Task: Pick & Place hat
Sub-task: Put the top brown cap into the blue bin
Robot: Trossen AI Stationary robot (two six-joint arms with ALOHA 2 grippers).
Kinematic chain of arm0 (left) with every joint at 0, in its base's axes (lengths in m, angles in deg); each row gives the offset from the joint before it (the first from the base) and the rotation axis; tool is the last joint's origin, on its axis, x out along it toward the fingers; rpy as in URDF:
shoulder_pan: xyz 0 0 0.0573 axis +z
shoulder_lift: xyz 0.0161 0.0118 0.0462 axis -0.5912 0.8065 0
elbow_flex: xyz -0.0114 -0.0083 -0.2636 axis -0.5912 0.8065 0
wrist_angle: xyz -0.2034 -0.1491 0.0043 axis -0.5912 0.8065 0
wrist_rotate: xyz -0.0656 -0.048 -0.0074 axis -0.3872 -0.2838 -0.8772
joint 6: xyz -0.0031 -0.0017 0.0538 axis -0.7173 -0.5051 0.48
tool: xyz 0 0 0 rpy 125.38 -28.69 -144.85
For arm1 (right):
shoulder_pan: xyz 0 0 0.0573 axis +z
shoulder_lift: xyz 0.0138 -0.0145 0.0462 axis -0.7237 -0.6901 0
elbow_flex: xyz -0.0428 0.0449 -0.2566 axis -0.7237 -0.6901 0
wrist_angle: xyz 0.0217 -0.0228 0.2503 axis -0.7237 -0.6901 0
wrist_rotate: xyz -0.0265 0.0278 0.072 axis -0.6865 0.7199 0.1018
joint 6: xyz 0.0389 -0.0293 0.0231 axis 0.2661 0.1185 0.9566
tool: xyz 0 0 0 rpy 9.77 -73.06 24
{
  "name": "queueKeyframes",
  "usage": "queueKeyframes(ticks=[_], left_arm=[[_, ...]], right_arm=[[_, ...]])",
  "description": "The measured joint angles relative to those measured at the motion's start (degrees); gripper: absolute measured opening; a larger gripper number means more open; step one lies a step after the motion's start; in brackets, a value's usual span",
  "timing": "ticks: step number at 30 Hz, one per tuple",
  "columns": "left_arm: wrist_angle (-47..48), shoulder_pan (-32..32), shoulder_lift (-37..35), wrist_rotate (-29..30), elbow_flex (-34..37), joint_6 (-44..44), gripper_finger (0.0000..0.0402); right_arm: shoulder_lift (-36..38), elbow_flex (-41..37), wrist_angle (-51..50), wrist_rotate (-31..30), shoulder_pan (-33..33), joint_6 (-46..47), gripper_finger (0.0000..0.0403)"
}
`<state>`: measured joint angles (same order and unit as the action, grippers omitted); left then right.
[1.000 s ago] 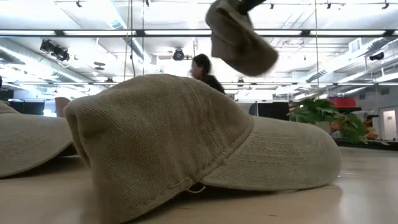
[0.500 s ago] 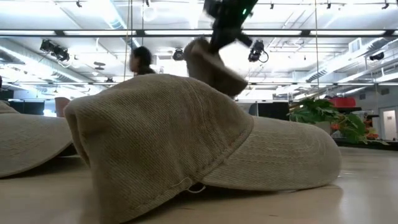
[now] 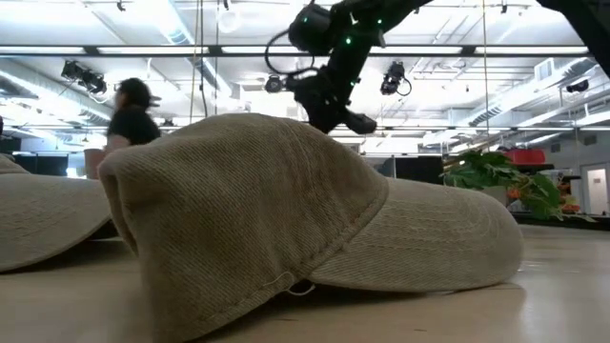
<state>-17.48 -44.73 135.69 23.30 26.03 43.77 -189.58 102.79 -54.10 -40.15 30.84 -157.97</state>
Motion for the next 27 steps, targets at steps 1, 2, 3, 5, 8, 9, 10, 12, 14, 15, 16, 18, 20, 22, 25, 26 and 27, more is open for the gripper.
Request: queueKeyframes(ticks=[1, 2, 3, 5, 8, 9, 10, 12, 14, 15, 16, 18, 20, 22, 25, 26, 27], left_arm=[[-0.02, 0.0, 0.0, 0.02, 0.0, 0.0, 0.0209], [0.0, 0.0, 0.0, 0.02, 0.0, 0.0, 0.0209], [0.02, 0.0, 0.0, 0.0, 0.0, 0.0, 0.0209], [0.03, 0.01, 0.0, 0.02, 0.0, 0.0, 0.0209], [0.13, 0.02, 0.0, 0.01, 0.0, 0.0, 0.0209], [0.14, 0.02, 0.0, 0.01, 0.0, 0.0, 0.0209], [0.18, 0.0, 0.0, 0.02, 0.0, 0.02, 0.0209], [0.38, 0.02, 0.0, 0.0, 0.0, 0.0, 0.0209], [0.5, 0.01, 0.0, 0.0, 0.0, 0.0, 0.0209], [0.49, 0.02, 0.0, 0.0, 0.0, 0.0, 0.0209], [0.49, 0.02, 0.0, 0.01, 0.0, 0.0, 0.0209], [0.5, 0.01, 0.0, 0.0, 0.0, 0.0, 0.0209], [0.48, 0.0, 0.0, 0.0, 0.0, 0.0, 0.0209], [0.48, 0.02, 0.0, 0.01, 0.0, -0.11, 0.0209], [0.48, 0.02, 0.0, 0.02, 0.0, -0.28, 0.0209], [0.48, 0.02, -0.01, 0.0, 0.0, -0.32, 0.0209], [0.48, 0.0, -0.01, 0.0, 0.0, -0.39, 0.0209]], right_arm=[[-0.46, 0.0, -0.7, -0.04, -0.1, 0.18, 0.0006], [-0.87, 0.0, -1.14, 0.0, -0.27, 0.44, 0.0006], [-1.24, 0.0, -1.91, -0.01, -0.46, 0.9, 0.0006], [-1.95, 0.0, -2.42, 0.35, -0.83, 2.22, 0.0006], [-2.03, 0.0, -2.83, 3.53, -1.44, 4.0, 0.0007], [-2.01, 0.0, -2.48, 5.04, -1.65, 4.14, 0.0009], [-2.01, 0.0, -2.31, 6.36, -1.78, 4.18, 0.0012], [-2.01, 0.0, -1.51, 7.6, -2.1, 4.18, 0.002], [-2.01, 0.0, -0.9, 8.22, -2.38, 4.16, 0.0028], [-2.01, 0.0, -1.09, 8.88, -2.5, 4.1, 0.003], [-2.01, 0.0, -1.2, 9.78, -2.58, 4.01, 0.0032], [-2.01, 0.0, -1.09, 10.61, -2.7, 3.83, 0.0035], [-2.01, 0.0, -1.12, 10.73, -2.7, 3.83, 0.0038], [-2.01, 0.0, -1.41, 10.73, -2.74, 4.69, 0.0044], [-2.01, 0.0, -2.15, 9.81, -2.79, 8.0, 0.0062], [-2.01, 0.0, -2.64, 9.77, -2.79, 9.43, 0.0069], [-2.01, 0.0, -2.97, 9.7, -2.79, 11.19, 0.0078]])
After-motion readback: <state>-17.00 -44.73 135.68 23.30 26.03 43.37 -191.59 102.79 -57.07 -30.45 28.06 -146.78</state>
